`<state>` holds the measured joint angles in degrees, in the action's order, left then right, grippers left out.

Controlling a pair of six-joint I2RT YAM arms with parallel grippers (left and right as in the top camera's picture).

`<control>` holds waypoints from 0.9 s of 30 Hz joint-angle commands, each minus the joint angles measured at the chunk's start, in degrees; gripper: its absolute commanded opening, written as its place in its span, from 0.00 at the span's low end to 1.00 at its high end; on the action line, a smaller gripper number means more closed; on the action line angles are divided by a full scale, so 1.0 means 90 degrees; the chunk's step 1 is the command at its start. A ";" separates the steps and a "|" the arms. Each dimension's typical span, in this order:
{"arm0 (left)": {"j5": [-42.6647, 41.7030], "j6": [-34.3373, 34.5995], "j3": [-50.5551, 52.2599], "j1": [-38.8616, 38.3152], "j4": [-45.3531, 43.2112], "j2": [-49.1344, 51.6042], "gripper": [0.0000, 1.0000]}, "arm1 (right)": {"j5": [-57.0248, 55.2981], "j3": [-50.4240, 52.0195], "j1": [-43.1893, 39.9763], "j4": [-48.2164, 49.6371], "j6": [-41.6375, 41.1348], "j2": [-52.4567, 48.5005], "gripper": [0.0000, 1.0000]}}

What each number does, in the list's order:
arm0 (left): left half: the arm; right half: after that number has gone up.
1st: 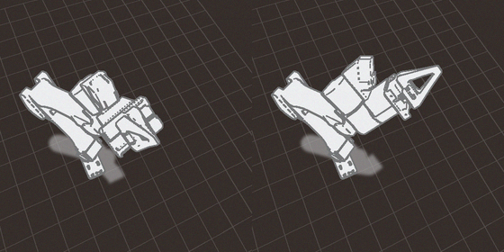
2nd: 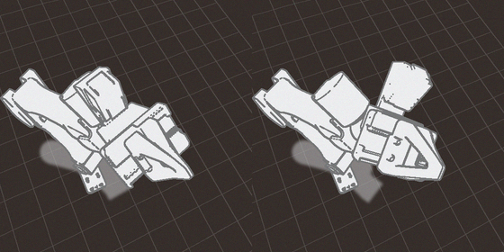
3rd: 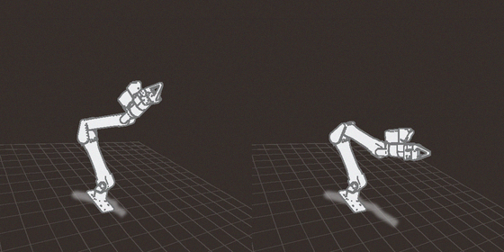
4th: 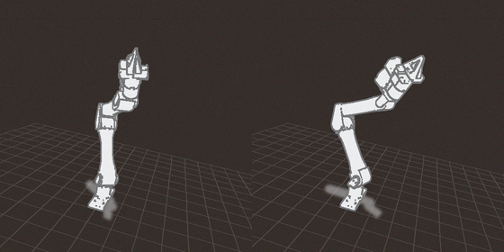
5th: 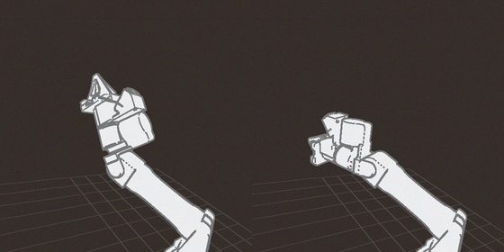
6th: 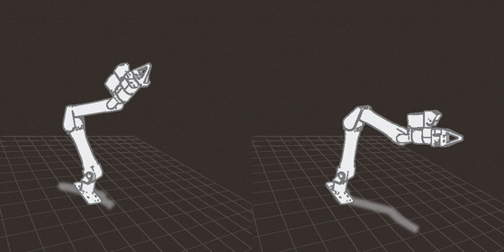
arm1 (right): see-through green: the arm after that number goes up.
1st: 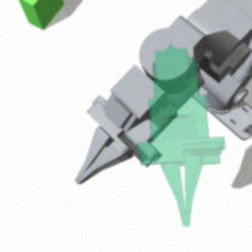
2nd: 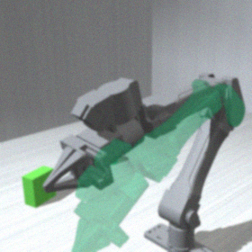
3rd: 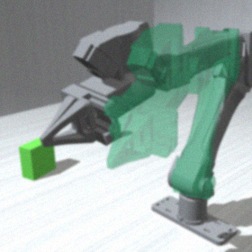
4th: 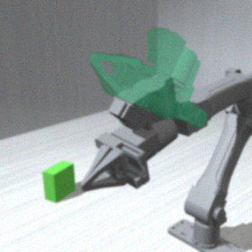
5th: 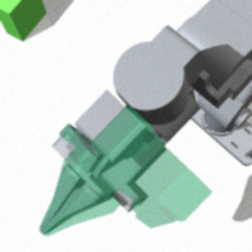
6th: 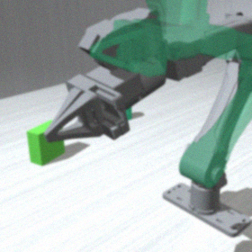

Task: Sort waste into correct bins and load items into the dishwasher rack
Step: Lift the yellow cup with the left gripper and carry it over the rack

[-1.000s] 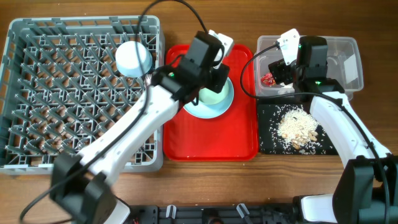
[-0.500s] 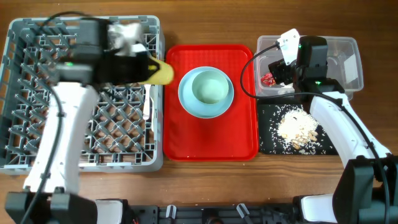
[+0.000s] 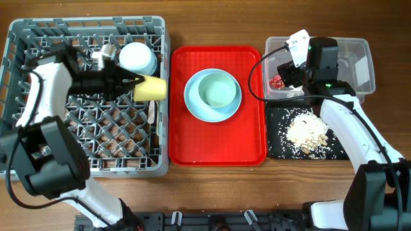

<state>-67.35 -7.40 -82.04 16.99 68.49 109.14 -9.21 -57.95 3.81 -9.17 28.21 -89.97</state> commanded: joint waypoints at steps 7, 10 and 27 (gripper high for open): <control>0.0158 -0.0831 0.0078 0.0544 0.0175 0.0175 0.04 | 0.0027 -0.0092 -0.0015 0.0012 0.0034 -0.0063 1.00; -0.0104 -0.0826 0.0085 0.0544 0.0180 0.0175 0.04 | 0.0024 -0.0092 -0.0015 0.0012 0.0032 -0.0063 1.00; -0.0918 -0.0823 0.0704 0.0605 -0.0250 0.0493 0.04 | 0.0027 -0.0092 -0.0015 0.0012 0.0032 -0.0063 1.00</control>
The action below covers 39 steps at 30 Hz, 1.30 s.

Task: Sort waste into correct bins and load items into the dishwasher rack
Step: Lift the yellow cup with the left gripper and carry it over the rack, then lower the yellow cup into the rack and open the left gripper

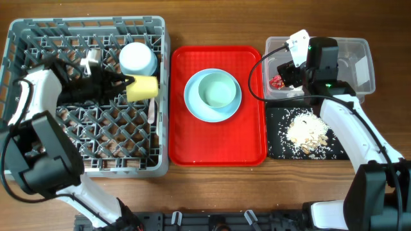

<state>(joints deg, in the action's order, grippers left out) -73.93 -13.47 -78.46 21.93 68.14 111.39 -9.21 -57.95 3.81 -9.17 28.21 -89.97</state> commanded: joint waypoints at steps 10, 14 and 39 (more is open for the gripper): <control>0.1095 -0.0146 0.0447 0.0607 -0.0355 0.0267 0.04 | 0.0024 -0.0092 -0.0015 0.0012 0.0032 -0.0063 1.00; 0.1010 -0.0146 0.0515 0.0588 -0.0359 0.0267 0.04 | 0.0024 -0.0092 -0.0015 0.0012 0.0034 -0.0063 1.00; 0.2108 0.0262 0.0478 0.0741 -0.0039 0.0248 1.00 | 0.0024 -0.0092 -0.0015 0.0012 0.0034 -0.0063 1.00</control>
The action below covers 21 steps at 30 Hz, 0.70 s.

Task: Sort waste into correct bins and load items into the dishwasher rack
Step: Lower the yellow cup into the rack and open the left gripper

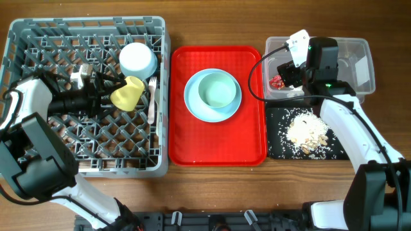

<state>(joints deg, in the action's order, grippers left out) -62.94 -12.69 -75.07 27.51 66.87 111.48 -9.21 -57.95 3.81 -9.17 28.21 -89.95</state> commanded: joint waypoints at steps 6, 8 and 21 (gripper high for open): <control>0.0959 0.0172 -0.0189 0.0233 0.0962 0.0219 1.00 | 0.0024 -0.0092 -0.0015 0.0012 0.0032 -0.0066 1.00; 0.0981 0.0172 -0.0338 0.0238 0.1154 0.0177 1.00 | 0.0024 -0.0092 -0.0015 0.0012 0.0032 -0.0066 1.00; 0.2178 0.1183 -0.0806 0.0236 0.1311 -0.0750 1.00 | 0.0024 -0.0092 -0.0015 0.0012 0.0032 -0.0066 1.00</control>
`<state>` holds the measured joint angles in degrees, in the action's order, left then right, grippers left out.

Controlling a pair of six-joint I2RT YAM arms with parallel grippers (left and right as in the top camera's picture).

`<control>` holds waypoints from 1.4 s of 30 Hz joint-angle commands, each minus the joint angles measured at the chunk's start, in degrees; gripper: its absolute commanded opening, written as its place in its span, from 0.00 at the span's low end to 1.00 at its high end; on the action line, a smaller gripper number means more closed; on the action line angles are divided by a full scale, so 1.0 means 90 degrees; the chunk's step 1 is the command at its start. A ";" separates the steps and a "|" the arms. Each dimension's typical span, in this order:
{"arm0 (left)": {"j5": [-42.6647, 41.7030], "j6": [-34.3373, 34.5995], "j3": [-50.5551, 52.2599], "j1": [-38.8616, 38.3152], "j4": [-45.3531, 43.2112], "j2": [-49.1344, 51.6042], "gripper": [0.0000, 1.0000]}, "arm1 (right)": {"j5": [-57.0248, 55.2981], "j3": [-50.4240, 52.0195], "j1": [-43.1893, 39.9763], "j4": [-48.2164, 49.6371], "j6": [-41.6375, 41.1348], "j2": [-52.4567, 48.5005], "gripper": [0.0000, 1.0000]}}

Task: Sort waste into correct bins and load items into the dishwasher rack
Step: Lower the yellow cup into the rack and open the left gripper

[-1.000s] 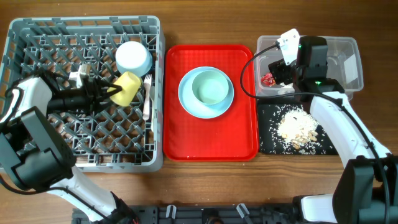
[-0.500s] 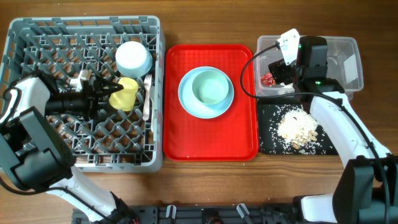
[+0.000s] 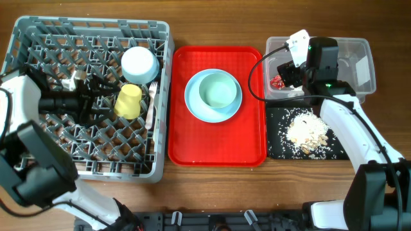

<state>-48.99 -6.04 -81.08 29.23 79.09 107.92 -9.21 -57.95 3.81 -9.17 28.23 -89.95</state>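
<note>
A yellow cup (image 3: 128,101) stands mouth-down in the grey dishwasher rack (image 3: 38,160), just below a white cup (image 3: 140,64). My left gripper (image 3: 106,102) lies low over the rack, left of the yellow cup. Its fingers are spread and just clear of the cup. A white fork (image 3: 152,102) rests in the rack, right of the cup. A mint bowl (image 3: 217,90) sits on a light blue plate (image 3: 192,102) on the red tray (image 3: 218,144). My right gripper (image 3: 284,76) hangs over the clear bin (image 3: 356,64), beside red waste (image 3: 277,81); its jaws are not readable.
A black mat (image 3: 279,144) with a pile of pale food scraps (image 3: 307,131) lies below the clear bin. The right arm stretches over the mat's right side. Wooden table shows around the rack, the tray and the bin.
The yellow cup was tilted in my left gripper; now it stands mouth-down in the rack, let go. The left gripper has drawn back to the left. The rack sits slightly further right.
My left gripper held the yellow cup at the rack's right edge, near the white cup. It then held it further left, then lower and tilted in the rack. Now the cup stands released there. The right arm stayed over the clear bin throughout.
</note>
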 commanded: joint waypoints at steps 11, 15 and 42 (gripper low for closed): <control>0.2535 0.1440 -0.0228 -0.1168 -0.1018 -0.1860 1.00 | 0.0024 -0.0092 -0.0015 0.0012 0.0032 -0.0066 1.00; 0.2450 0.1583 -0.0226 -0.1928 -0.1744 -0.1962 1.00 | 0.0024 -0.0092 -0.0015 0.0012 0.0029 -0.0066 1.00; 0.5379 0.2314 0.0068 -0.2934 -0.1826 -0.1015 0.04 | 0.0024 -0.0092 -0.0015 0.0012 0.0032 -0.0066 1.00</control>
<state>-5.56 12.14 -80.95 2.98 61.01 98.41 -9.21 -57.95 3.81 -9.15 28.23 -89.97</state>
